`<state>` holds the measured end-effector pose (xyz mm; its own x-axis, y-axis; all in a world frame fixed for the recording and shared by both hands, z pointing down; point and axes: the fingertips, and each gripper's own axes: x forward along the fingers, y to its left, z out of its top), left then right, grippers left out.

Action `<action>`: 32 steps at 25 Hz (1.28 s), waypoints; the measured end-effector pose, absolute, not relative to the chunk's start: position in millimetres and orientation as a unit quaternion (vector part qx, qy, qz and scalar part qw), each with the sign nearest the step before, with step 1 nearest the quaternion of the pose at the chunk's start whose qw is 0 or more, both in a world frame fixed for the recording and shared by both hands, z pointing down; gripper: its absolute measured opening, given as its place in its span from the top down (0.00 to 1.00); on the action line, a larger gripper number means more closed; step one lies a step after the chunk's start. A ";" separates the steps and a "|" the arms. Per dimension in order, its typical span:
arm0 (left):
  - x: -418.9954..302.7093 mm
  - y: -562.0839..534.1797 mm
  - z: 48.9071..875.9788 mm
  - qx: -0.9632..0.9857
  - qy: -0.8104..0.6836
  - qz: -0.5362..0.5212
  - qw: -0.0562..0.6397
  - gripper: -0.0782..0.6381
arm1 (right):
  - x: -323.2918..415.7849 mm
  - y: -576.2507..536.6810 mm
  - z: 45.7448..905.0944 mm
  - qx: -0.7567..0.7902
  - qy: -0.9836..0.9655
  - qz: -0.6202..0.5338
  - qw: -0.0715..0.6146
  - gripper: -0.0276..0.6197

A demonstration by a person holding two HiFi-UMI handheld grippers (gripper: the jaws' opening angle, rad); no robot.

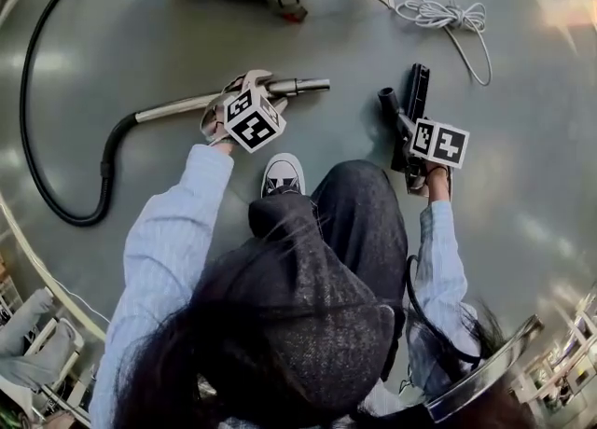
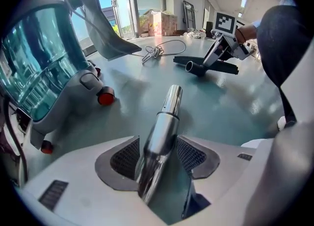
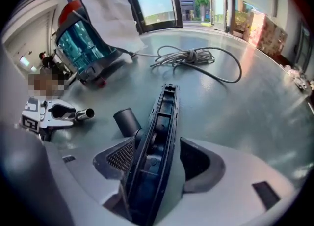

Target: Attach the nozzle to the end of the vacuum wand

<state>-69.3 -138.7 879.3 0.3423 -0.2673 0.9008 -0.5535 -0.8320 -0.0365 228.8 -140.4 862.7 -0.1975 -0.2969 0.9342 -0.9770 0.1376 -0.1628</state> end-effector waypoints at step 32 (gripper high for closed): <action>-36.0 -125.5 885.3 0.813 -0.175 0.537 0.143 0.59 | 129.7 -181.4 845.9 0.284 -0.747 0.131 0.587 0.58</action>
<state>-36.0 -125.5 885.3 0.3616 -0.1309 0.9231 -0.4389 -0.8974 0.0447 129.7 -181.4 845.9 -0.1492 -0.2701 0.9512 -0.5779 0.8044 0.1377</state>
